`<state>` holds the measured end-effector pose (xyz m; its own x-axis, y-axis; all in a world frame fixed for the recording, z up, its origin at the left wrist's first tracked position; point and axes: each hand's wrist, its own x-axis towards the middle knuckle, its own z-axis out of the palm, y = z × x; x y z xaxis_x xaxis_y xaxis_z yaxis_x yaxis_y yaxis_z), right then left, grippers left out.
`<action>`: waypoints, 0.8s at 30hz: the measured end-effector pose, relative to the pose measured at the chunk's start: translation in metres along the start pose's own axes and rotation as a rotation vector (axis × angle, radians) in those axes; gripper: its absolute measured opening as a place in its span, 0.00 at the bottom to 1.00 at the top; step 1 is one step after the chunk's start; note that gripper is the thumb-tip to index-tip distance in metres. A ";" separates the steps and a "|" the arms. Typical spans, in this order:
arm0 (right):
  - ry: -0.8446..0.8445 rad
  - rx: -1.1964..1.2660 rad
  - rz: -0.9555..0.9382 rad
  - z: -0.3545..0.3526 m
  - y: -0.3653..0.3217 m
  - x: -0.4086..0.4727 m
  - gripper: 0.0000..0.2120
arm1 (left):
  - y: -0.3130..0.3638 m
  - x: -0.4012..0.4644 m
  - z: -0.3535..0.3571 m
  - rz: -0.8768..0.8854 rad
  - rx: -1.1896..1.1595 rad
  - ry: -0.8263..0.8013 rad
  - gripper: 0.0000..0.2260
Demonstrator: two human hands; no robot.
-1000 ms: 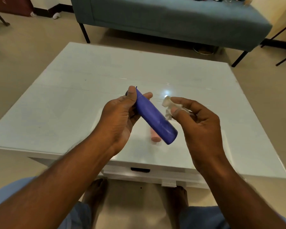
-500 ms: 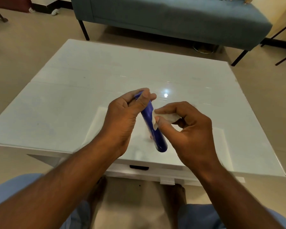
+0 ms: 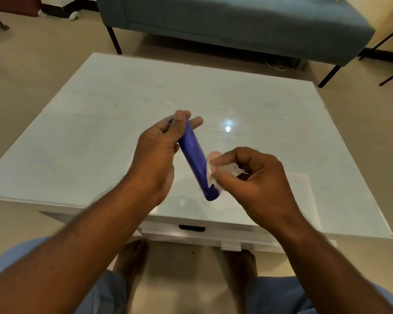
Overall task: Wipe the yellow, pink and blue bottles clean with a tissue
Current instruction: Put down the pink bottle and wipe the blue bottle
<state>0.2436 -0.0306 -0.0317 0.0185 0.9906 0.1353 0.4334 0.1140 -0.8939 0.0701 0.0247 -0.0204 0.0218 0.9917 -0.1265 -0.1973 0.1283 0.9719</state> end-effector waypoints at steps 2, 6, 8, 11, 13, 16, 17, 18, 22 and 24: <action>0.066 0.071 -0.027 0.003 -0.002 -0.001 0.06 | -0.005 -0.007 0.003 0.007 0.074 -0.108 0.18; 0.082 0.024 0.033 -0.004 0.000 0.005 0.05 | -0.008 -0.009 0.010 0.008 0.109 -0.162 0.15; -0.026 0.045 0.027 -0.003 -0.003 0.001 0.04 | -0.002 0.000 0.002 0.003 0.022 -0.054 0.12; 0.016 0.135 -0.013 0.007 -0.010 -0.004 0.04 | -0.001 -0.002 0.001 0.064 0.131 -0.077 0.10; 0.132 0.085 -0.038 0.009 -0.008 -0.002 0.03 | -0.005 -0.012 0.009 0.109 0.262 -0.168 0.11; 0.140 0.011 0.014 0.007 -0.003 -0.001 0.03 | -0.006 -0.010 0.010 0.130 0.229 -0.110 0.13; 0.096 -0.011 0.035 0.008 -0.002 -0.003 0.03 | -0.004 -0.007 0.007 0.124 0.171 -0.064 0.14; 0.066 -0.043 0.038 0.009 -0.002 -0.005 0.04 | -0.001 -0.004 0.004 0.107 0.113 -0.026 0.16; 0.162 -0.053 -0.159 0.009 -0.009 -0.006 0.06 | -0.002 -0.003 0.002 -0.001 -0.063 -0.015 0.16; 0.186 -0.044 -0.205 0.004 -0.010 -0.002 0.06 | -0.002 -0.006 0.006 -0.019 -0.099 -0.031 0.13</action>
<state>0.2358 -0.0337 -0.0249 0.0898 0.9159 0.3912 0.4839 0.3032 -0.8209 0.0765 0.0186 -0.0204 0.0569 0.9889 -0.1370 -0.2925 0.1477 0.9448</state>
